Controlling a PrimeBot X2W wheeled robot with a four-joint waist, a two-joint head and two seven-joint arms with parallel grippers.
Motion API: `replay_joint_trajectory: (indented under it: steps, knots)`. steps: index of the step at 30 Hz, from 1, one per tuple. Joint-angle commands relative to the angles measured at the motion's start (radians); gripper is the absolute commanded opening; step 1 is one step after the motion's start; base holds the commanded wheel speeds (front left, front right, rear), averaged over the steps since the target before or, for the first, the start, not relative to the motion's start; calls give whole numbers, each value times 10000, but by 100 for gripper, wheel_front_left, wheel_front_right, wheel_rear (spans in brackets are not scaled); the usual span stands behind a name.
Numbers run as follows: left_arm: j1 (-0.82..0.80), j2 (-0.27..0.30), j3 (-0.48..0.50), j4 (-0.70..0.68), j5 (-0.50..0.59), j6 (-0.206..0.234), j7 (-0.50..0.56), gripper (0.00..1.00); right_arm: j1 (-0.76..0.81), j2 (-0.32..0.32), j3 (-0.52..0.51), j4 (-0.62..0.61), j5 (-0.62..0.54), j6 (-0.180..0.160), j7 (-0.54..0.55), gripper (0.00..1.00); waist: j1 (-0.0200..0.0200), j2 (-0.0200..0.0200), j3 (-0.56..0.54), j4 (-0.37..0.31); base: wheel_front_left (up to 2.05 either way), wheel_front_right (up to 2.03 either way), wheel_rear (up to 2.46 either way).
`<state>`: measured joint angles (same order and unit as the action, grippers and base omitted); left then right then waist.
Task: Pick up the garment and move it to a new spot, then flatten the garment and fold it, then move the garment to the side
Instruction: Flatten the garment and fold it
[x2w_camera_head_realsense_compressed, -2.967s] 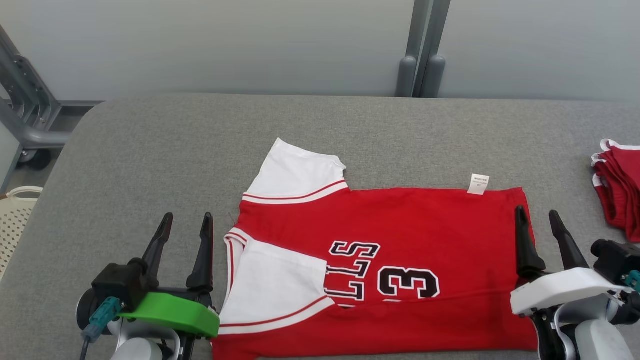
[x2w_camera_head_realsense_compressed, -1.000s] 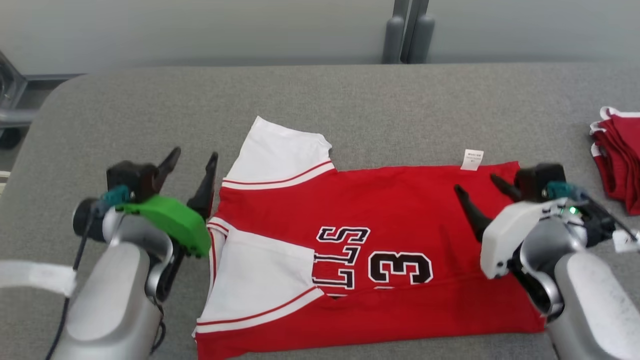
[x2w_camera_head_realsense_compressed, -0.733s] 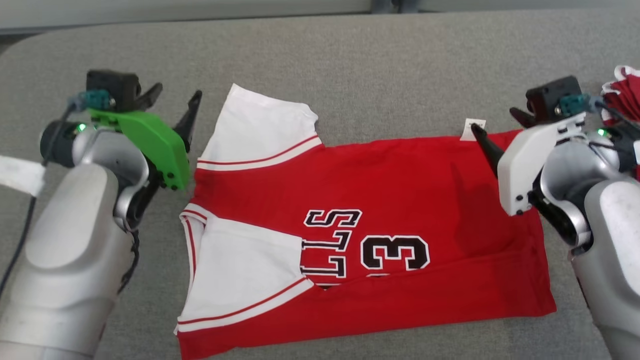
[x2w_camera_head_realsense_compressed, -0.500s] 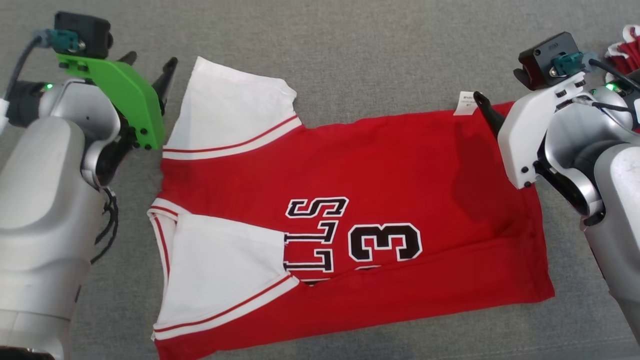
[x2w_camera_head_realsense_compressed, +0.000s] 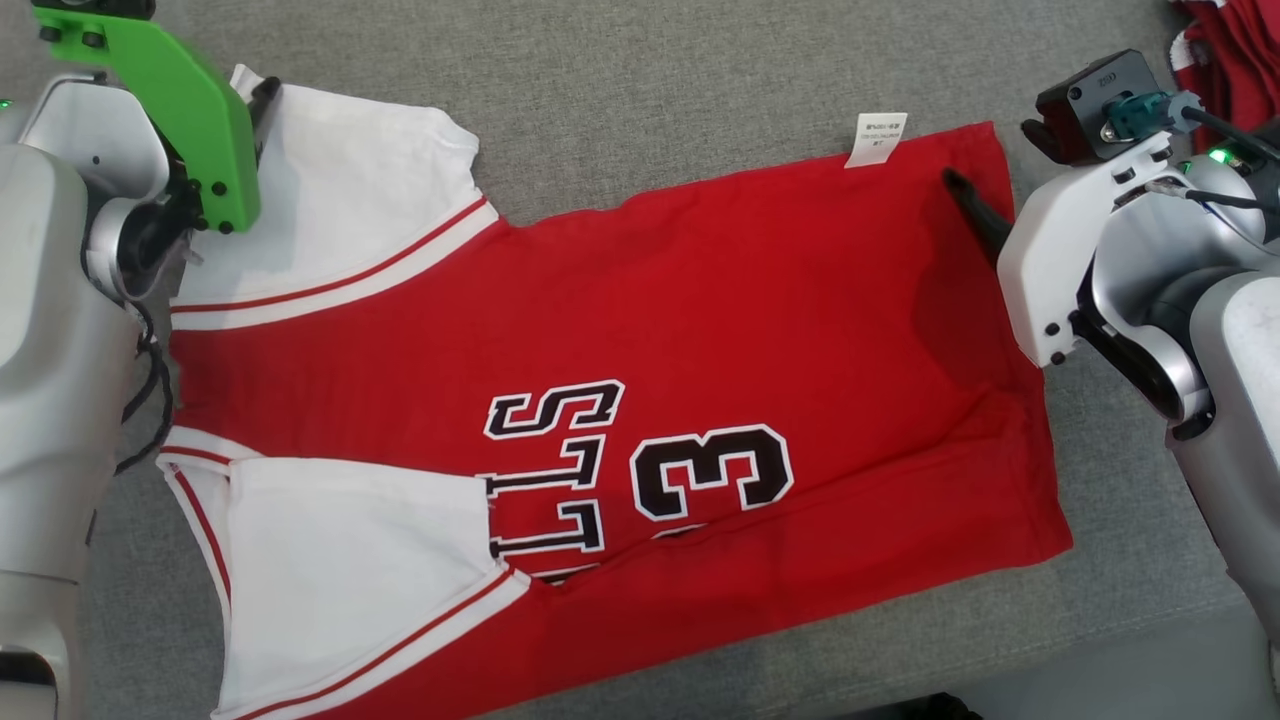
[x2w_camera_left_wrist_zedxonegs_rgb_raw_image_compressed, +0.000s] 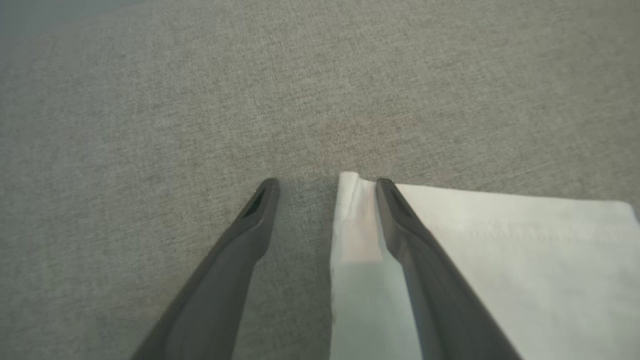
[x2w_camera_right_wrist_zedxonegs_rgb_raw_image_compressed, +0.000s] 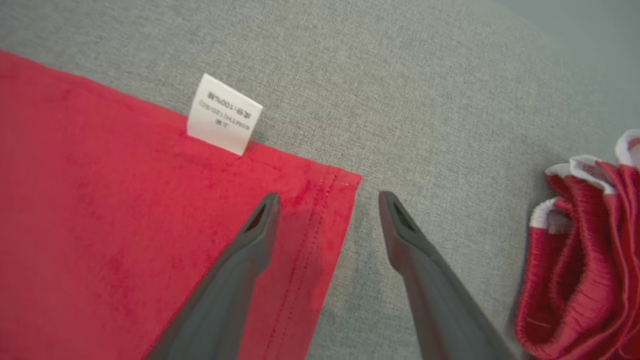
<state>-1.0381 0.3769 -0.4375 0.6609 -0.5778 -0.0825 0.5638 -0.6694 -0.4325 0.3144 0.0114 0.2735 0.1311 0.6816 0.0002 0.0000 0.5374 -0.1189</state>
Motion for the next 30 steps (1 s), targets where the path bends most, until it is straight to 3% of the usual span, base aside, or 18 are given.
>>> replay_joint_trajectory:
  steps: [1, 4, 5, 6, 8, 9, 10, 17, 21, 30]
  knots:
    - [-157, 165, -53, 61, 73, 145, 250, 100, 67, -2, -15, 80, 19, -8, -89, 100, -2, 0, 145, -131, 0, 0, 0]
    - [-165, 217, -106, 63, 111, 240, 436, 100, 78, -2, -24, 84, 26, -8, -93, 100, -2, 0, 186, -131, 0, 0, 0]
    - [-168, 241, -128, 62, 141, 311, 528, 86, 74, -18, -51, 74, 27, -8, -81, 100, -2, 0, 214, -114, 0, 0, 0]
    - [-163, 243, -147, 29, 146, 363, 617, 53, 51, -50, -81, 52, 17, -8, -53, 100, -2, 0, 248, -86, 0, 0, 0]
    - [-84, 136, -155, -28, 28, 428, 792, 31, -9, -78, -140, 27, -8, -8, -23, 100, -2, 0, 277, -24, 0, 0, 0]
    - [-39, 98, -166, -82, -2, 477, 834, 12, -33, -99, -180, 21, -33, -8, -24, 100, -2, 0, 279, 7, 0, 0, 0]
    - [16, 75, -181, -140, -18, 504, 850, 0, -63, -110, -224, 16, -54, -8, -22, 100, -2, 0, 280, 35, 0, 0, 0]
    - [294, -133, -42, -686, -291, 529, 489, 0, -233, -158, -594, 68, -427, -10, -81, 100, -2, 0, 195, 227, 0, 0, 0]
    - [232, -107, 165, -964, -552, 365, 205, 0, -352, 164, -1118, 205, -892, -10, 52, 100, -2, 0, 201, 282, 0, 0, 0]
    - [336, 98, 321, -1301, -797, 458, 309, 0, 39, 1119, -1851, 687, -1593, -8, 321, 100, -2, 0, 357, 337, 0, 0, 0]
